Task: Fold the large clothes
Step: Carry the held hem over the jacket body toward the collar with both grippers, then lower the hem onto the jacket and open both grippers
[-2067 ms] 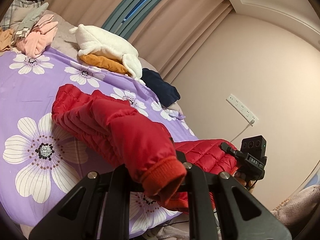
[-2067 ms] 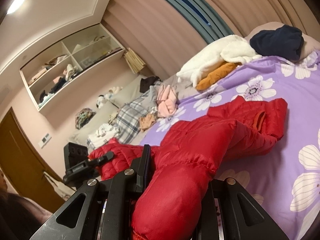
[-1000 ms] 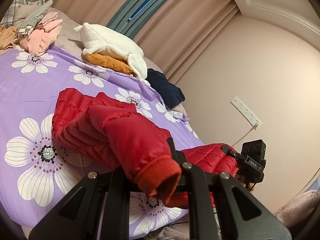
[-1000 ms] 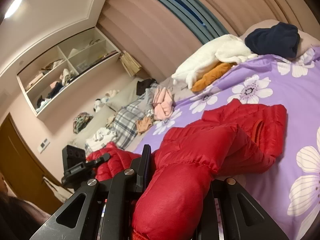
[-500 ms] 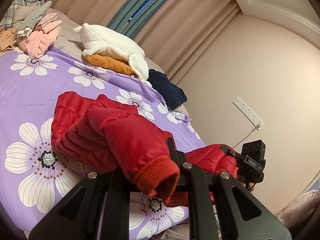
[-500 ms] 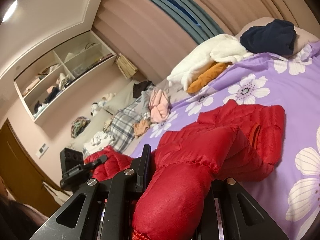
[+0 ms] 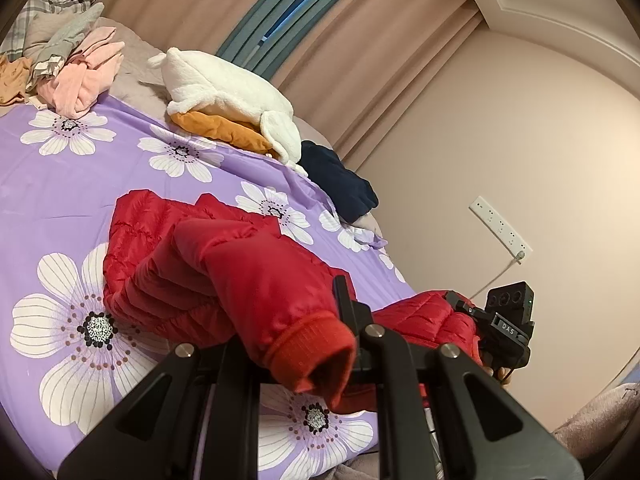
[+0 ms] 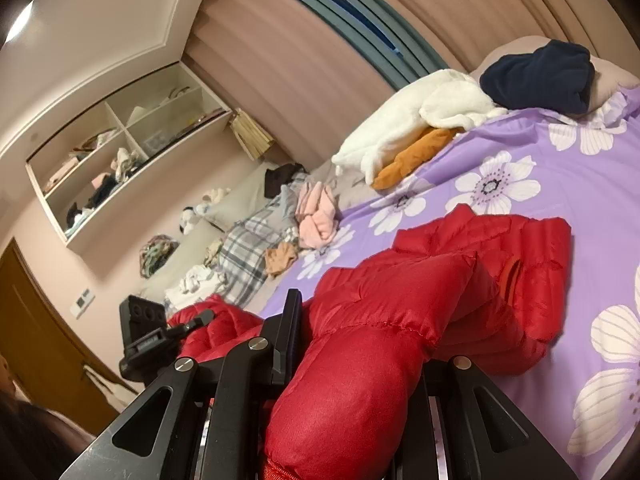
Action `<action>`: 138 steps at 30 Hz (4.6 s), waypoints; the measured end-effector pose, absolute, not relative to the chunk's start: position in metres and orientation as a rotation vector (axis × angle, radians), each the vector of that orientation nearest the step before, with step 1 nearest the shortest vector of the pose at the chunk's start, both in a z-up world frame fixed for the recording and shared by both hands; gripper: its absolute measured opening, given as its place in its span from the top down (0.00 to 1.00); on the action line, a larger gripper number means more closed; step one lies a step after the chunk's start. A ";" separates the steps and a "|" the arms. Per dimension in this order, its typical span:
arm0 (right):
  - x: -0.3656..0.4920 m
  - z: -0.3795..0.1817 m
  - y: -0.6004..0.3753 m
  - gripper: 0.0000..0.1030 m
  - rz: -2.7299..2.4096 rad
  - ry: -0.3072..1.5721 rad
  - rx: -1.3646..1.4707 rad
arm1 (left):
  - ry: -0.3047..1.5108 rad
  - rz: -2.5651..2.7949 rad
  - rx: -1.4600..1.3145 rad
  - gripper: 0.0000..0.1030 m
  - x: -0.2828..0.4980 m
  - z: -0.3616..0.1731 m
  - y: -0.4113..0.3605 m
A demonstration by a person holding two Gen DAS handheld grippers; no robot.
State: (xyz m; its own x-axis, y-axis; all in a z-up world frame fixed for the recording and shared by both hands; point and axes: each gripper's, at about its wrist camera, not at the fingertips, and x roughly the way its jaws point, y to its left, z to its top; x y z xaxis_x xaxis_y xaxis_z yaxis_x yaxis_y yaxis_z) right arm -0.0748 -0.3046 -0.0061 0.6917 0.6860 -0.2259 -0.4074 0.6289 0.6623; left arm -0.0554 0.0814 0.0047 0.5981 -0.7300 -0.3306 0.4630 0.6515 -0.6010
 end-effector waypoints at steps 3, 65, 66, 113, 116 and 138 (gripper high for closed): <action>-0.071 -0.005 -0.305 0.77 0.645 0.497 0.619 | 0.600 -0.719 -0.492 0.86 -0.049 0.005 0.081; -0.009 -0.019 -0.318 0.77 0.527 0.540 0.598 | 0.644 -0.633 -0.487 0.85 0.033 -0.015 0.076; -0.009 -0.020 -0.318 0.77 0.524 0.540 0.596 | 0.645 -0.633 -0.487 0.85 0.034 -0.015 0.075; 0.044 -0.061 -0.331 0.77 0.421 0.631 0.626 | 0.778 -0.574 -0.497 0.85 0.125 -0.048 0.057; 0.049 -0.065 -0.331 0.77 0.410 0.642 0.627 | 0.792 -0.564 -0.497 0.85 0.132 -0.052 0.055; 0.084 -0.084 -0.340 0.77 0.351 0.686 0.623 | 0.869 -0.510 -0.500 0.84 0.187 -0.078 0.045</action>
